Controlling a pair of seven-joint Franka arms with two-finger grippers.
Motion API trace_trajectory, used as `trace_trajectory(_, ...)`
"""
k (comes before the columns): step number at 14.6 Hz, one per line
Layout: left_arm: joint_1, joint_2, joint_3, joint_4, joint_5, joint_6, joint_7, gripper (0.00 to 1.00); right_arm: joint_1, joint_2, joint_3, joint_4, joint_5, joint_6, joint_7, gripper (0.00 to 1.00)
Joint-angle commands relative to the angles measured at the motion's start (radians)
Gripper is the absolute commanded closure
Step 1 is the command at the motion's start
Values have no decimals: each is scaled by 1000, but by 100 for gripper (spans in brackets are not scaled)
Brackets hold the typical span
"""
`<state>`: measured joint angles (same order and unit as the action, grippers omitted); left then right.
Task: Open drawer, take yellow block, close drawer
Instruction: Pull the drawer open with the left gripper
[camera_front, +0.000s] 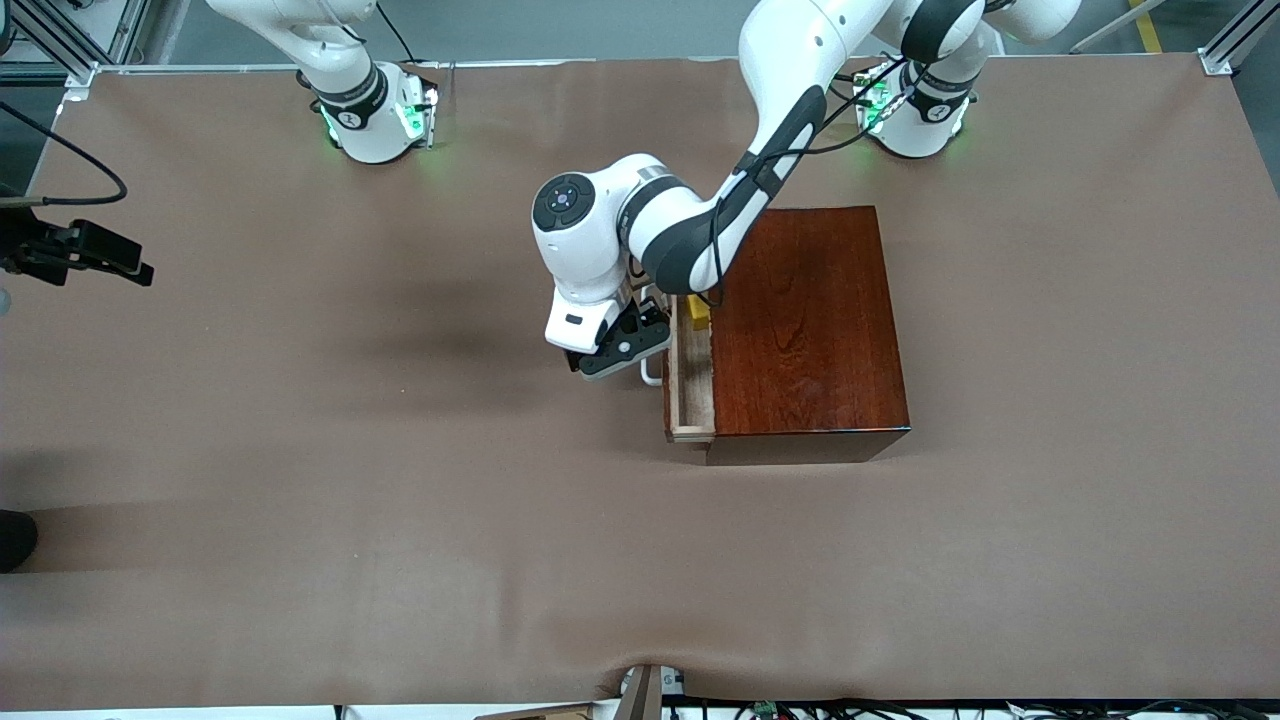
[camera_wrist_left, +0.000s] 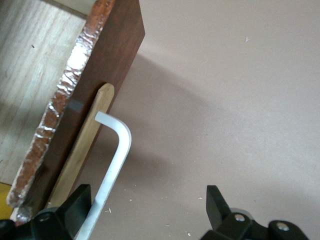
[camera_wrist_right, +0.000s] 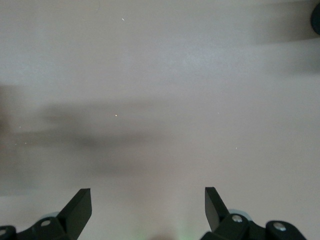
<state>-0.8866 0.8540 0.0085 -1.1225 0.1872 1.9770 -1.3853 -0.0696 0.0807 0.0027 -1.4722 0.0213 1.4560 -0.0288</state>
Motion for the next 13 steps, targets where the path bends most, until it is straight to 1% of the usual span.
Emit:
trace_trajectory(1, -37, 66, -32, 66, -46, 114, -86, 0, -32, 21, 14, 29, -6, -9, -2, 0)
trace_trajectory(3, -38, 66, -36, 66, -46, 141, -107, 0, -39, 25, 16, 39, -3, -6, 3, 0)
trace_trajectory(6, -38, 69, -48, 66, -46, 193, -130, 0, -30, 54, 16, 93, -1, -6, 3, 0)
trace_trajectory(9, -38, 68, -44, 61, -46, 198, -130, 0, -24, 56, 19, 95, 2, -9, 20, 0)
trace_trajectory(13, -31, 68, -42, 59, -46, 200, -80, 0, -6, 56, 23, 95, 11, -9, 137, 0)
